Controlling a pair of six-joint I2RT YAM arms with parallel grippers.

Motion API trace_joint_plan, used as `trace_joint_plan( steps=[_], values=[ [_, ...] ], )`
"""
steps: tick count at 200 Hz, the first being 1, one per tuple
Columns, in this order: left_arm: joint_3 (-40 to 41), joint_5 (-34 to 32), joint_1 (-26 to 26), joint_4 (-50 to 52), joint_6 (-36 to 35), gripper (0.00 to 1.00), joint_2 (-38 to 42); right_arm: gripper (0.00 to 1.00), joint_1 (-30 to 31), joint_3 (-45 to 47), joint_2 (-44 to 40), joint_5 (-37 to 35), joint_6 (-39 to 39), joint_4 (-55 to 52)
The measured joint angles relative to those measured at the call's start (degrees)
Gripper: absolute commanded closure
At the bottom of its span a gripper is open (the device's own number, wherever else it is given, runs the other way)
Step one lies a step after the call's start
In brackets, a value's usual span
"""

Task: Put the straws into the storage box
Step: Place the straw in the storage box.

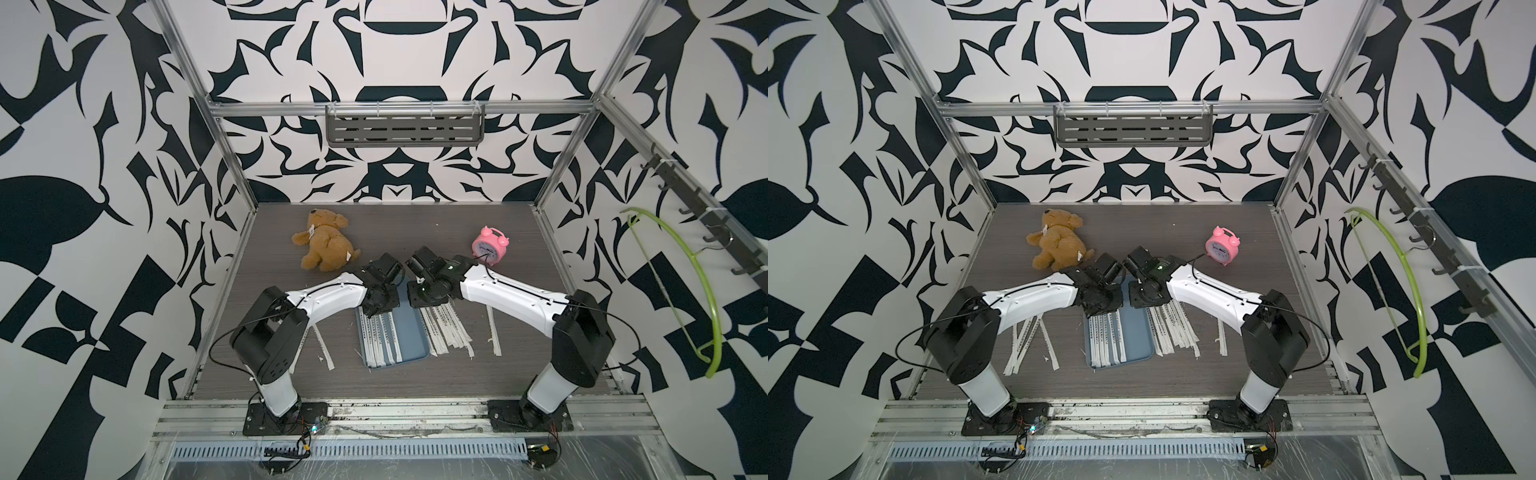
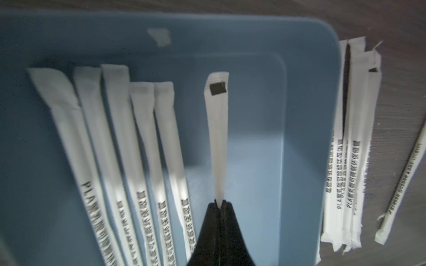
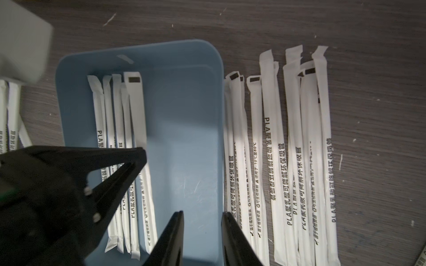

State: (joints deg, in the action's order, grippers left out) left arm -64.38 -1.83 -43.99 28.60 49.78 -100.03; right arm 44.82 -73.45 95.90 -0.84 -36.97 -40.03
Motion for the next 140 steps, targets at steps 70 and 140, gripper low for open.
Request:
trace_joint_plan(
  steps=[70,140],
  values=[
    [-1.3,-0.9,-0.4,1.7,-1.6,0.96,-3.7,0.67,-0.1,0.3,0.0,0.0,0.2,0.0],
    [-2.6,-2.1,-0.4,3.8,-3.5,0.93,-5.0,0.67,-0.1,0.3,0.0,0.2,0.2,0.0]
  ],
)
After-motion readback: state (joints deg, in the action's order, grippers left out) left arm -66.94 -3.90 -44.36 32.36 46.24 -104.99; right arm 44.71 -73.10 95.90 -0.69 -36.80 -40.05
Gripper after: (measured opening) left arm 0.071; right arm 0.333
